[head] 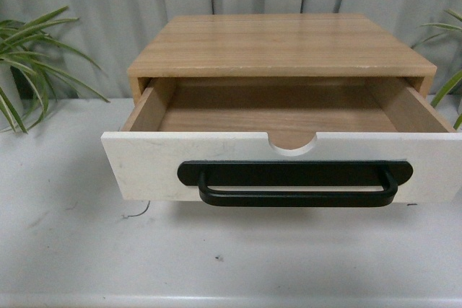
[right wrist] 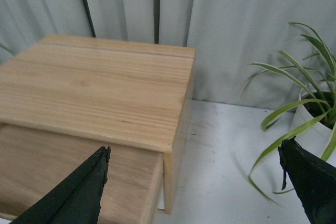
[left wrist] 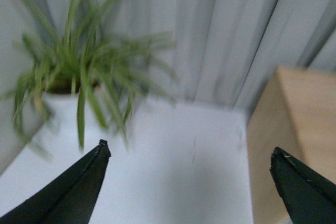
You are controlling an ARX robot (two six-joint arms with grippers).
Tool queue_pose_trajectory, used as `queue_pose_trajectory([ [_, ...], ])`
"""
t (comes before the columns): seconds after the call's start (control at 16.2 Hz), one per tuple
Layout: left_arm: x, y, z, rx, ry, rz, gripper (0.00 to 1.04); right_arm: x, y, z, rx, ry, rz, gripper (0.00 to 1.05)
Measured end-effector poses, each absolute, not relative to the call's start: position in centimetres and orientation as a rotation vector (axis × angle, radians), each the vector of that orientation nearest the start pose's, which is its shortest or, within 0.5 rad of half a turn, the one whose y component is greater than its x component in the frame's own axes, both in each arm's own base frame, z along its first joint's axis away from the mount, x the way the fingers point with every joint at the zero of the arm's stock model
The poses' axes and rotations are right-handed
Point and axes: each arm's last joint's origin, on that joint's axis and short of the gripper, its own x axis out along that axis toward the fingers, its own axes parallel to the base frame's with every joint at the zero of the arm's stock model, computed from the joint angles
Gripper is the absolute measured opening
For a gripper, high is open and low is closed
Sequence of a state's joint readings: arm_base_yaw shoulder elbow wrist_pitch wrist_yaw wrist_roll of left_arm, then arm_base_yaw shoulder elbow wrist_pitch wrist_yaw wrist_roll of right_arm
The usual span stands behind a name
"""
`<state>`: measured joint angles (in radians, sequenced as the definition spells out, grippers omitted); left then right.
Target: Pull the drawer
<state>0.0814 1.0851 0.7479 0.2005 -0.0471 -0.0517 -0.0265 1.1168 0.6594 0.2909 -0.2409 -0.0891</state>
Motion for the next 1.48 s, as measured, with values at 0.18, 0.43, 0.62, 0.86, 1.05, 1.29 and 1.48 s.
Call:
queue_pose_trajectory([
  [0.18, 21.3, 0.8, 26.1, -0.017, -0.002, -0.010, 0.58, 19.6, 0.1, 25.5, -0.025, 0.023, 0.018, 0.69],
  [0.43, 18.0, 0.0, 22.1, -0.018, 0.001, -0.002, 0.08, 15.0, 0.0, 22.4, -0.016, -0.015, -0.001, 0.18],
  [0.62, 16.8, 0.0, 20.8, -0.015, 0.008, 0.000, 0.02, 14.3, 0.0, 20.7, -0.014, 0.013, 0.000, 0.02],
  [0.86, 14.9, 0.0, 19.2, -0.015, 0.004, 0.000, 0.02, 13.1, 0.0, 19.3, -0.014, -0.001, 0.000, 0.02],
  [1.05, 14.1, 0.0, 18.6, -0.015, 0.006, 0.000, 0.02, 12.6, 0.0, 18.5, -0.014, 0.007, 0.000, 0.02],
  [1.29, 13.2, 0.0, 17.9, -0.015, 0.007, 0.000, 0.02, 12.0, 0.0, 18.0, -0.014, 0.002, 0.000, 0.02],
  [1.48, 12.5, 0.0, 17.7, -0.015, 0.001, 0.000, 0.02, 11.5, 0.0, 17.6, -0.014, 0.001, 0.000, 0.02],
])
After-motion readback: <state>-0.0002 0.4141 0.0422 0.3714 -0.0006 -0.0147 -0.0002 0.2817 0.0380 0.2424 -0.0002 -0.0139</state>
